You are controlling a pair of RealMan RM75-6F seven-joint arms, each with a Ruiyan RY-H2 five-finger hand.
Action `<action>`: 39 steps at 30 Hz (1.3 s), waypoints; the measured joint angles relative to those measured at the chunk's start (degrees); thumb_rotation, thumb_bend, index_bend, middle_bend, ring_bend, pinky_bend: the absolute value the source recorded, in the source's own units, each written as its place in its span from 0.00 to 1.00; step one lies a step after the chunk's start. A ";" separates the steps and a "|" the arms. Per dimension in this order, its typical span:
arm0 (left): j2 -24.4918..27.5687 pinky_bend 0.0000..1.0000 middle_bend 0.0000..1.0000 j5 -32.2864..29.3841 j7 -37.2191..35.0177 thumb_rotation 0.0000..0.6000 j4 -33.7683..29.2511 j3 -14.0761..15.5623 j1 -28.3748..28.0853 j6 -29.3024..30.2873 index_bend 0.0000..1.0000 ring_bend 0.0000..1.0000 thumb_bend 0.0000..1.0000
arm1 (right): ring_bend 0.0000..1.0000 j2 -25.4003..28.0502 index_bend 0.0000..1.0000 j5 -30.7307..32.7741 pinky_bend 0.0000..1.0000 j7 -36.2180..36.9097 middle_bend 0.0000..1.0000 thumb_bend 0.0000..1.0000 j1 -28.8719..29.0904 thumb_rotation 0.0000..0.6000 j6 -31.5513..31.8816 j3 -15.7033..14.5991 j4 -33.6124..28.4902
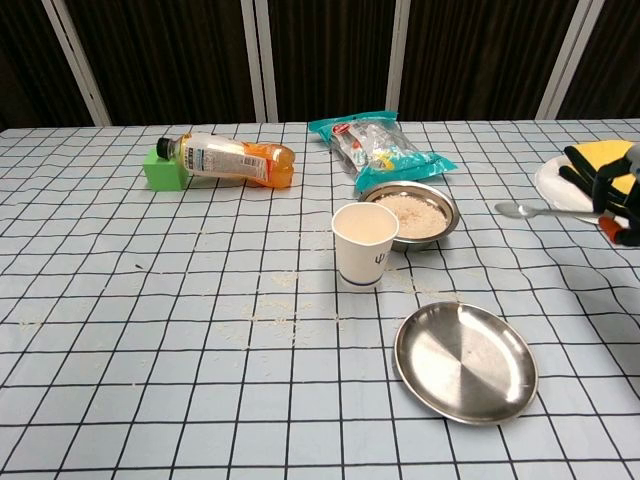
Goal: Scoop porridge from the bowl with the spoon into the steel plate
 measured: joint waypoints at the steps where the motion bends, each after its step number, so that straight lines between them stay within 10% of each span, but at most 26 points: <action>1: 0.02 0.00 0.00 -0.02 -0.10 1.00 -0.01 0.01 -0.02 -0.09 0.00 0.00 0.00 | 1.00 0.27 0.59 -0.24 0.98 -0.36 0.95 0.54 0.20 1.00 0.26 0.32 -0.04; 12: 0.72 0.00 0.00 -0.26 -2.01 1.00 -0.52 0.06 -0.44 -1.23 0.00 0.00 0.00 | 1.00 -0.49 0.60 -5.27 0.98 -12.06 0.95 0.54 6.13 1.00 1.79 1.65 3.92; 39: 3.41 0.00 0.00 0.37 -8.12 1.00 -1.78 0.78 -1.65 -4.38 0.00 0.00 0.00 | 1.00 -19.83 0.63 -14.94 0.98 -35.69 0.95 0.55 18.09 1.00 -0.10 -2.90 36.29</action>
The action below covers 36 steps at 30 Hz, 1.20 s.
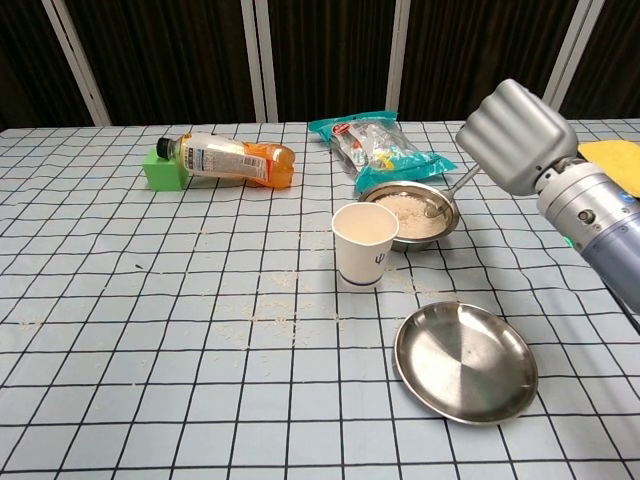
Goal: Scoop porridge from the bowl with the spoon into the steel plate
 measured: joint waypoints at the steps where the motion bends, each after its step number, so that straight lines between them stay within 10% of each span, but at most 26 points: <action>1: 0.03 0.00 0.00 0.05 -0.06 1.00 -0.05 0.04 -0.02 -0.02 0.00 0.00 0.00 | 1.00 -0.45 0.63 -0.20 0.98 -0.19 0.95 0.55 0.10 1.00 0.08 -0.09 0.55; 13: 0.16 0.00 0.00 0.01 -0.48 1.00 -0.10 0.13 -0.12 -0.12 0.00 0.00 0.00 | 1.00 -4.99 0.64 -0.25 0.98 1.72 0.95 0.56 0.29 1.00 -0.32 0.27 3.16; 36: 0.29 0.00 0.00 -0.55 -0.93 1.00 -0.44 0.08 -0.24 -0.30 0.00 0.00 0.00 | 1.00 -5.56 0.64 14.50 0.98 10.49 0.95 0.56 -3.09 1.00 -1.49 12.12 -10.16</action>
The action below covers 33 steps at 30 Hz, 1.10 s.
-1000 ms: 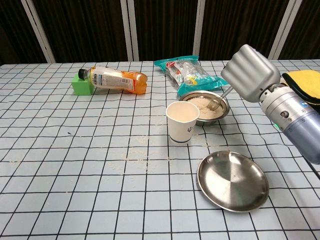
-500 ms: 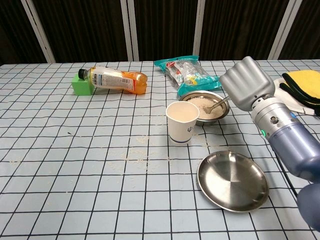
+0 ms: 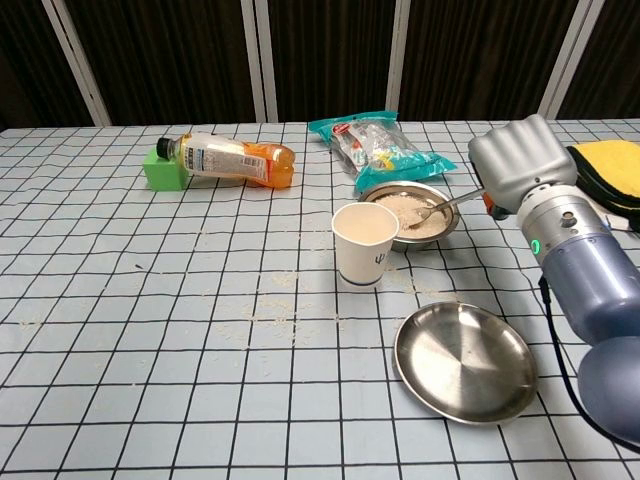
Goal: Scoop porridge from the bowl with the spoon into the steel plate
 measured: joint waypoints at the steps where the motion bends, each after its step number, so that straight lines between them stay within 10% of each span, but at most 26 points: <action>1: -0.03 0.00 0.00 0.05 -0.03 1.00 0.03 -0.01 0.01 0.05 0.00 0.00 0.00 | 1.00 0.08 0.64 0.22 0.98 0.27 0.95 0.56 -0.10 1.00 0.05 0.13 -0.26; 33: -0.20 0.00 0.00 -0.59 0.60 1.00 0.02 -0.13 0.08 0.22 0.00 0.00 0.00 | 1.00 6.64 0.64 7.85 0.98 5.49 0.95 0.56 -1.87 1.00 2.47 2.79 -20.45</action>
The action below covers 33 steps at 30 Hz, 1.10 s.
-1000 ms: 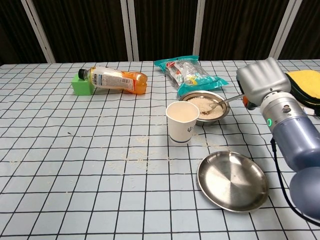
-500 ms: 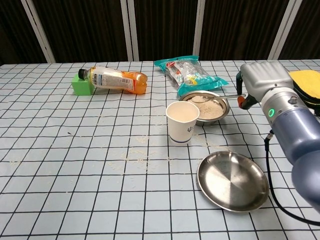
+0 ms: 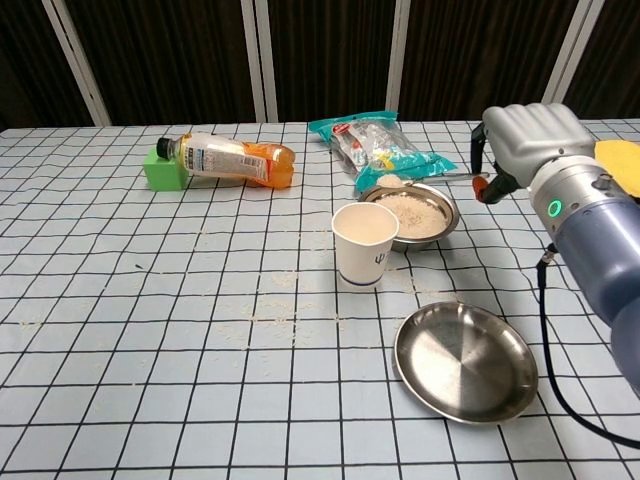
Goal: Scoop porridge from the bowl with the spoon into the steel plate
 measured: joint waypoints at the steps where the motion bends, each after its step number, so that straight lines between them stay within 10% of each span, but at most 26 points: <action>1: -0.02 0.00 0.00 0.01 0.05 1.00 0.00 0.00 -0.02 -0.01 0.00 0.00 0.00 | 1.00 0.23 0.64 -0.01 0.98 -0.08 0.95 0.56 -0.01 1.00 0.19 -0.09 -0.60; 18: 0.26 0.00 0.00 0.92 -0.85 1.00 0.08 0.27 0.04 0.18 0.00 0.00 0.00 | 1.00 2.37 0.65 -2.01 0.98 -5.02 0.95 0.56 -1.26 1.00 6.43 -5.26 -10.35; 33: 0.58 0.00 0.00 0.87 -1.69 1.00 -0.11 0.36 -0.05 -0.19 0.00 0.00 0.00 | 1.00 1.93 0.65 -8.70 0.98 -5.36 0.95 0.56 -1.66 1.00 7.02 -11.96 -4.07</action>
